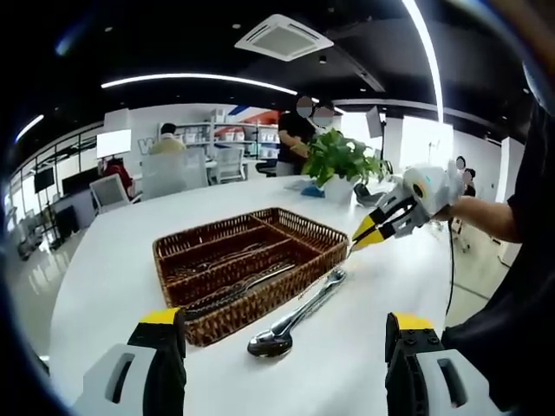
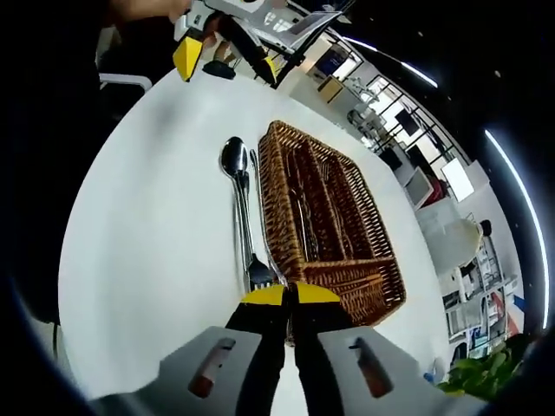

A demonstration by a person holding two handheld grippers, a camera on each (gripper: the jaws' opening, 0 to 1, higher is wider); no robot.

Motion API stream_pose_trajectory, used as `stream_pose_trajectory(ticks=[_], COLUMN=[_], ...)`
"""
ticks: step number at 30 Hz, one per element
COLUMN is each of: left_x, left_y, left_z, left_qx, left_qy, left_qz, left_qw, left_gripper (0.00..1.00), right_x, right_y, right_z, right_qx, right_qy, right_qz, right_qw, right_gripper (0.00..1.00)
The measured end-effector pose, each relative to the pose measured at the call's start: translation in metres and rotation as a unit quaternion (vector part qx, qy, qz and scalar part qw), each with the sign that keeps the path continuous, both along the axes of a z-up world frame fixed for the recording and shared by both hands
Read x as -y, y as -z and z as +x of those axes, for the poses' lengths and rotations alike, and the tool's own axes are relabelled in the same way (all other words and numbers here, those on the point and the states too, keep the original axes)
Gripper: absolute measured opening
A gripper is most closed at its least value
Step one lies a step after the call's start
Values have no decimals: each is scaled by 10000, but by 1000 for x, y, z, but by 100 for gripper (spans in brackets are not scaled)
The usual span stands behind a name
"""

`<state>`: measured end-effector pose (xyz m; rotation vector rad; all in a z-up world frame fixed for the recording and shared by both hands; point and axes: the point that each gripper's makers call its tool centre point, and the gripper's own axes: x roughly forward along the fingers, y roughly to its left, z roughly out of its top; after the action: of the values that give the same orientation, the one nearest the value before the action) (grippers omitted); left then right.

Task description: Arrange the knives, forks, and spoons in their matching storage slots by inserting each utensil handle-first until every utensil is classified and aligned in the correct compartment

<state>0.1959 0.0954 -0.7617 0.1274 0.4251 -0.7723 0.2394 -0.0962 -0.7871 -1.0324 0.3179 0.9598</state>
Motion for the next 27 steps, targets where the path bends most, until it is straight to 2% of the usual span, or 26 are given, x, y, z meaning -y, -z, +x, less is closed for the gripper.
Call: stream_pose_trajectory(ticks=[18, 27], left_x=[1, 1], left_y=[-3, -3], left_z=[1, 0], left_qx=[13, 14], left_qy=[3, -1], left_qz=[9, 15], left_qw=[10000, 10000], left_gripper=[100, 100], right_x=[-11, -18], right_y=[-32, -38], right_z=[30, 46], right_qx=[234, 303], right_qy=[-39, -68], right_qz=[239, 257], right_qw=[9994, 9992], right_gripper=[0, 0])
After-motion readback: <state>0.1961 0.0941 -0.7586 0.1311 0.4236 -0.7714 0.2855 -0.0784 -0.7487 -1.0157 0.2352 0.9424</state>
